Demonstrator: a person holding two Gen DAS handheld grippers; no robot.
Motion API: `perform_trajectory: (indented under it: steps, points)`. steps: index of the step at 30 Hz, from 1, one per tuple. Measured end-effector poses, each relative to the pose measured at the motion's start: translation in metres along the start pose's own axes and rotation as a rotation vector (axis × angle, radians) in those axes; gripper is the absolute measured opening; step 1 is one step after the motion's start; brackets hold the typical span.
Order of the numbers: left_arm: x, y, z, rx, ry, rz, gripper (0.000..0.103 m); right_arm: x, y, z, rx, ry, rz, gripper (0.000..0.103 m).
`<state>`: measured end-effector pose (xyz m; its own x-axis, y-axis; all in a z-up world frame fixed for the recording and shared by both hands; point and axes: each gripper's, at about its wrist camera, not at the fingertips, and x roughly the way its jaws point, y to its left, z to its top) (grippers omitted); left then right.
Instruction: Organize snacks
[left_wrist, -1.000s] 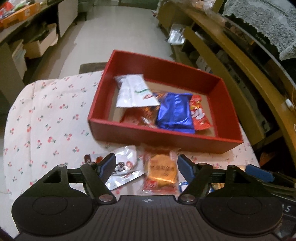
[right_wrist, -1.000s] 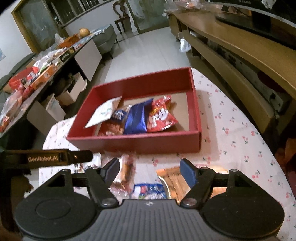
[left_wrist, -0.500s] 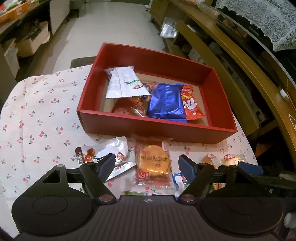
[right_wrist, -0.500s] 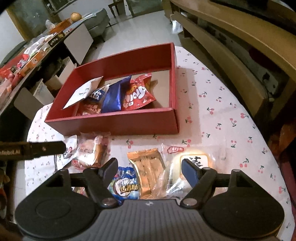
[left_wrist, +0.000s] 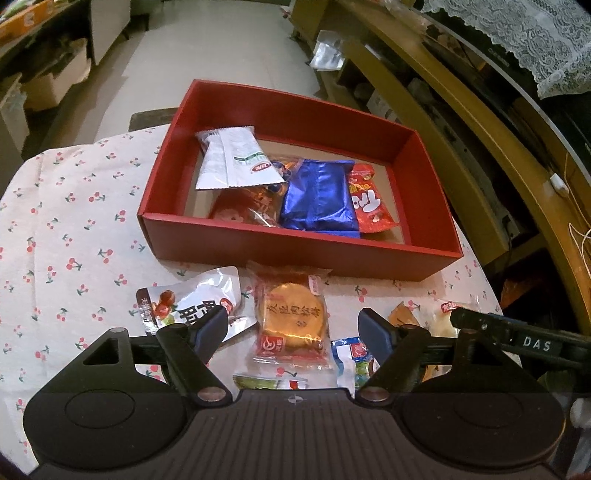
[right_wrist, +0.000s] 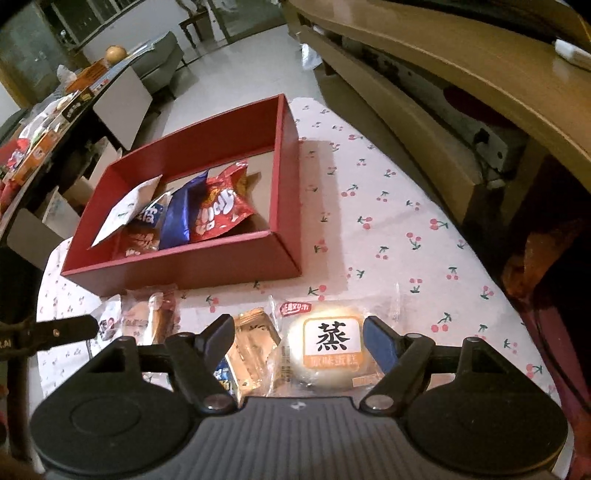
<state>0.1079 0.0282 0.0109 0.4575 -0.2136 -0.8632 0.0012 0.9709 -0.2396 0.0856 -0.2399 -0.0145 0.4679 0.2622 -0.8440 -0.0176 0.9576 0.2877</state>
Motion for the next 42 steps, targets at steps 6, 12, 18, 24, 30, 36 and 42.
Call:
perform_trajectory:
  steps: [6,12,18,24,30,36,42]
  points:
    - [0.006,-0.009,-0.004,0.018,0.027,-0.019,0.083,0.004,-0.002,0.0,-0.019,0.018,-0.03,0.092]
    - [0.014,-0.022,-0.009,0.054,0.053,-0.029,0.083,0.028,-0.001,-0.002,-0.095,0.062,-0.119,0.096]
    - [0.019,-0.026,-0.013,0.073,0.078,-0.032,0.083,0.034,-0.009,-0.002,-0.072,0.088,-0.115,0.097]
    - [0.021,-0.033,-0.015,0.095,0.087,-0.043,0.083,0.027,-0.007,-0.001,-0.07,0.087,-0.089,0.093]
    - [0.02,-0.03,-0.014,0.086,0.086,-0.041,0.083,0.024,-0.01,-0.003,-0.067,0.113,-0.052,0.096]
    - [0.018,-0.03,-0.013,0.087,0.084,-0.044,0.083,0.013,-0.016,0.0,-0.036,0.097,-0.018,0.096]
    - [0.018,-0.031,-0.014,0.088,0.084,-0.042,0.083,0.015,-0.014,0.0,-0.053,0.102,-0.022,0.099]
